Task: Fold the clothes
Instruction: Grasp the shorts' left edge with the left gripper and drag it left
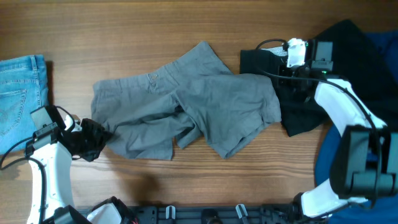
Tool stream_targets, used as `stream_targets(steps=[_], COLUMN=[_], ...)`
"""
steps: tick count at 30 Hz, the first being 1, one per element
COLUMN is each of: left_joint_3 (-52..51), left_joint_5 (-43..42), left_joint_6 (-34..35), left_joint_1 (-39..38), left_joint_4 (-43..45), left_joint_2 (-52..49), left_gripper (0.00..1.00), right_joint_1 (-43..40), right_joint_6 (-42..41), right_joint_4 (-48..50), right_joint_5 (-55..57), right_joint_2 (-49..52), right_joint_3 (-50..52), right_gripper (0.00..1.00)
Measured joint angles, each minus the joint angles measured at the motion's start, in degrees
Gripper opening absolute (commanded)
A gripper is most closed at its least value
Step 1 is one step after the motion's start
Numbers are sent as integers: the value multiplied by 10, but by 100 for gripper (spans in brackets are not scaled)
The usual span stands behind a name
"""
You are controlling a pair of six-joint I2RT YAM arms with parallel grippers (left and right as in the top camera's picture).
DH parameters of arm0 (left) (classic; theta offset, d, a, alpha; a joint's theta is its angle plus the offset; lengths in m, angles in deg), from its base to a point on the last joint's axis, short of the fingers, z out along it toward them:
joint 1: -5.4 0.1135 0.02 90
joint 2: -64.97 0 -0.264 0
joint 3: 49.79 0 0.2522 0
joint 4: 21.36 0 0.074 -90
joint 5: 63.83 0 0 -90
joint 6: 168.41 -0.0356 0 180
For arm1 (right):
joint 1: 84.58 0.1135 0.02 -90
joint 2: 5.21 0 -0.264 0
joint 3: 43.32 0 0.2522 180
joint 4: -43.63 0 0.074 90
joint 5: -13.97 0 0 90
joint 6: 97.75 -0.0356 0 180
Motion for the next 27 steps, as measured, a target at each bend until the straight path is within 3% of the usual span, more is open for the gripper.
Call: stream_targets(steps=[11, 17, 22, 27], left_joint_3=[0, 0, 0, 0], left_joint_5=[1, 4, 4, 4], left_joint_6=[-4, -4, -4, -4], left_joint_1=[0, 0, 0, 0], left_joint_4=[-5, -8, -7, -5], left_joint_2=[0, 0, 0, 0], left_gripper=[4, 4, 4, 4], right_joint_1=[-7, -31, -138, -257], right_joint_6=[28, 3, -89, -148], right_joint_4=[33, 36, -41, -116], right_joint_5=[-35, 53, 162, 118], right_joint_2=[110, 116, 120, 141], right_joint_3=[-11, -24, -66, -129], right_gripper=[4, 11, 19, 22])
